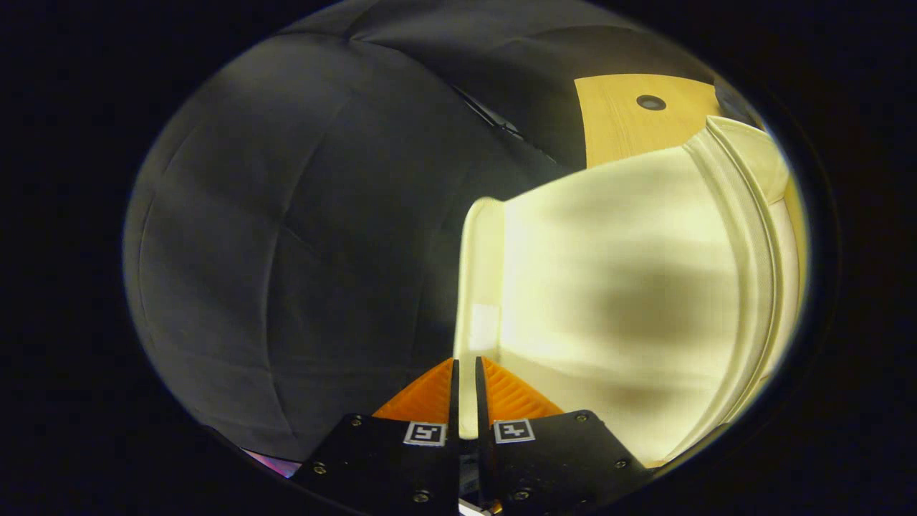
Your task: Open the storage box then place both shoes into the box .Put the left shoe in first, then the right shoe, with the right side of both shoes facing outward in a uniform manner.
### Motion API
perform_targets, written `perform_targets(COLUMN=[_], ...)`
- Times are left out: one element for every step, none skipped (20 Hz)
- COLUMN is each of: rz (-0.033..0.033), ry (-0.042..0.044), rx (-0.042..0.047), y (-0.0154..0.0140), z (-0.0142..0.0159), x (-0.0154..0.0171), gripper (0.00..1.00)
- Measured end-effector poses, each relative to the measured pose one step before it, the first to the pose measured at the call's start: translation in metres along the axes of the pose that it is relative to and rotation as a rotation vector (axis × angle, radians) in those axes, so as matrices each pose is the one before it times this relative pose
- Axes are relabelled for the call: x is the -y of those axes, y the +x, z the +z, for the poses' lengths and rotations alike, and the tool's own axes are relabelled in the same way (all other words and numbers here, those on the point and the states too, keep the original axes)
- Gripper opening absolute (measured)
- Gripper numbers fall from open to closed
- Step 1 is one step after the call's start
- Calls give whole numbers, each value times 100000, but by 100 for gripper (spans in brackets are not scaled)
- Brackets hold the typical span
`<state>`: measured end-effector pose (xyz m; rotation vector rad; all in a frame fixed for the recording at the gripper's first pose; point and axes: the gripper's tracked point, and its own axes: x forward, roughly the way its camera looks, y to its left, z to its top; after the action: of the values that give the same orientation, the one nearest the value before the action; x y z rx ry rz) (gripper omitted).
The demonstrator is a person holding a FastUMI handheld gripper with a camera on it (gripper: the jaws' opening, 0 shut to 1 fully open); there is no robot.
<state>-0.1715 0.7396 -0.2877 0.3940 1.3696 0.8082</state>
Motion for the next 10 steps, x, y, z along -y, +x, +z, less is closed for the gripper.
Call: perform_targets(rz=[230, -935, -1403, -563, 290, -176, 69, -170, -1076, 923], ry=[-2154, -2656, -2904, -3071, -2328, -2043, -1663, -1009, -522, -141], rx=[32, -253, -183, 459, 1462, 1097, 1089, 1057, 767, 1125], y=[-133, 57, -802, -1226, -612, -948, -1269, -1274, -1160, -1591], z=[271, 485, 238, 730, 622, 510, 608, 377, 647, 136], x=[265, 580, 671, 393, 334, 330, 439, 470, 379, 154], gripper=[11, 18, 31, 43, 55, 68, 77, 87, 87, 87])
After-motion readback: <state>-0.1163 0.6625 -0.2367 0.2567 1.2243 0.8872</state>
